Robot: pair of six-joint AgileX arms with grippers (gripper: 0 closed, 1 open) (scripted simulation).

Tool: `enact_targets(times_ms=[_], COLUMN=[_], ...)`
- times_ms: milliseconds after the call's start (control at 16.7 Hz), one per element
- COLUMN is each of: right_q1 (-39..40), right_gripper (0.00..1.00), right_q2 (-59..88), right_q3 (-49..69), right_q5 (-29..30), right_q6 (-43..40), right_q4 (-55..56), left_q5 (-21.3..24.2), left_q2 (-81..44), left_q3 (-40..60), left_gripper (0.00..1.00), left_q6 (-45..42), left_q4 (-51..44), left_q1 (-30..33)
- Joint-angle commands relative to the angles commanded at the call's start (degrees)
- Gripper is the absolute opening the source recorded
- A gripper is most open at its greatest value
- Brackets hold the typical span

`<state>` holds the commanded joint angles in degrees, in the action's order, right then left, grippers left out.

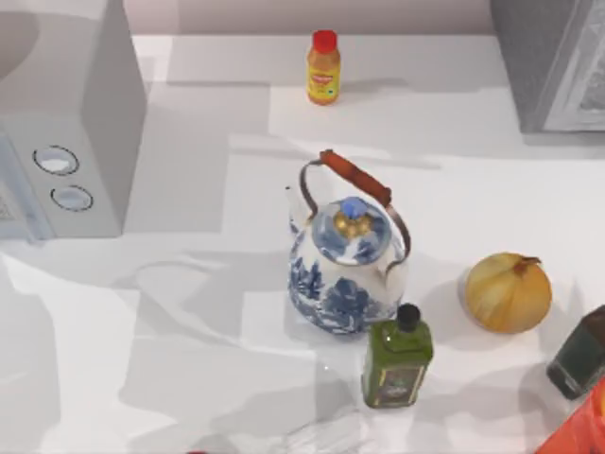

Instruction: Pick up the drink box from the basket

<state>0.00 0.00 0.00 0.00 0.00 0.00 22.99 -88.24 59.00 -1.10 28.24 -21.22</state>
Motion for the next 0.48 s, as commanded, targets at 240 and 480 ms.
enact_targets(times_ms=[240,480], right_q1=[0.0,0.0], right_gripper=[1.0,1.0], right_q2=[0.0,0.0], right_q3=[0.0,0.0], right_q5=[0.0,0.0], right_q6=[0.0,0.0], right_q4=[0.0,0.0], left_q5=[0.0,0.0], left_q2=[0.0,0.0], left_q3=[0.0,0.0], left_gripper=[0.77,0.47], left_q6=[0.0,0.0], left_q4=[0.0,0.0], left_q1=[0.0,0.0])
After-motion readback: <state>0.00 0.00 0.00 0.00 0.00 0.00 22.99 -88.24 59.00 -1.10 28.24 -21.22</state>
